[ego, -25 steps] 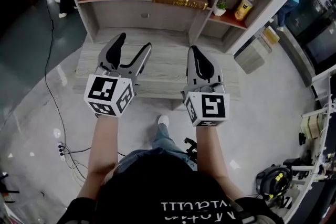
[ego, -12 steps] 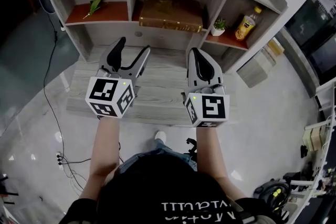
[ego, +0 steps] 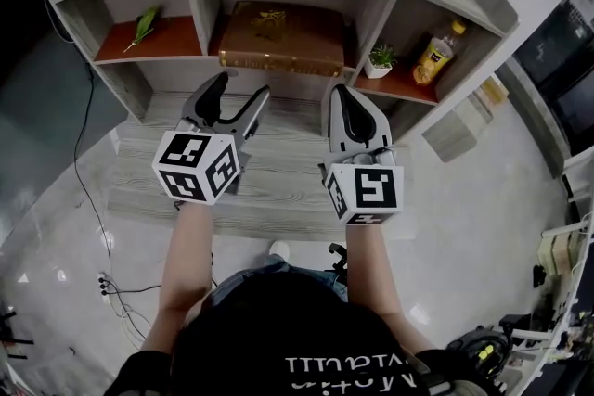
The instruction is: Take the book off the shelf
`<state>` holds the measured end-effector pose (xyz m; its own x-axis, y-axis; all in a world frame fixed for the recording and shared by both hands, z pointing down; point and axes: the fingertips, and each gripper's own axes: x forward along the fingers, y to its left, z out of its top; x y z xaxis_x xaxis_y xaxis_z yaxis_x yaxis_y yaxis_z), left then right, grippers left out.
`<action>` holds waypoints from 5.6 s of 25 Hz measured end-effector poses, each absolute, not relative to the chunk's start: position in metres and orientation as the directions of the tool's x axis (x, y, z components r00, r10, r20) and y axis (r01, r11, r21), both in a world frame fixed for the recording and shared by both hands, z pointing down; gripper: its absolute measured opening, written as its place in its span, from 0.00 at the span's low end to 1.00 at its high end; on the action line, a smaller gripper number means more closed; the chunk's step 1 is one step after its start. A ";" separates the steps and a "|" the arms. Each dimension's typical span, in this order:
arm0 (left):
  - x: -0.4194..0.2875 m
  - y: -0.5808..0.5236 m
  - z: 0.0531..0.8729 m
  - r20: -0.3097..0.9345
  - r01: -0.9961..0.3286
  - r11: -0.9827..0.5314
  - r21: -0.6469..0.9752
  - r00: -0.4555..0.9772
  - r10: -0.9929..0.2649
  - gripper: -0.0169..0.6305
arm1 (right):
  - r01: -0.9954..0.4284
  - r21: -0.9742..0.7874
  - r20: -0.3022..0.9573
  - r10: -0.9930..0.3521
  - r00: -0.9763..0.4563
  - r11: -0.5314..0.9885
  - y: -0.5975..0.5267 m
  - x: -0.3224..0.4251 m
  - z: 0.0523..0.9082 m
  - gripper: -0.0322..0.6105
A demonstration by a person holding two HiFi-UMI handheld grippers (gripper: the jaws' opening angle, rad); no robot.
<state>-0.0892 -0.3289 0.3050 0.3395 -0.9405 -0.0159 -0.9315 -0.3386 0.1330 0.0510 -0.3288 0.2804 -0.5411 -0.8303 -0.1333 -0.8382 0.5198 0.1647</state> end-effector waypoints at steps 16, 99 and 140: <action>-0.080 -0.367 0.336 0.008 -0.854 -0.251 0.456 0.286 -0.958 0.62 | -0.844 0.121 -0.108 -0.838 -0.534 0.522 -0.356 0.074 0.305 0.07; -0.101 -0.414 0.344 -0.038 -0.116 -0.056 0.992 0.151 -0.988 0.41 | -0.913 0.172 -0.059 -0.921 -0.384 0.369 -0.350 0.103 0.287 0.07; -0.118 -0.320 0.372 -0.150 -0.256 -0.288 0.923 0.452 -0.880 0.38 | -0.913 0.201 0.016 -0.933 -0.360 0.356 -0.273 0.036 0.327 0.07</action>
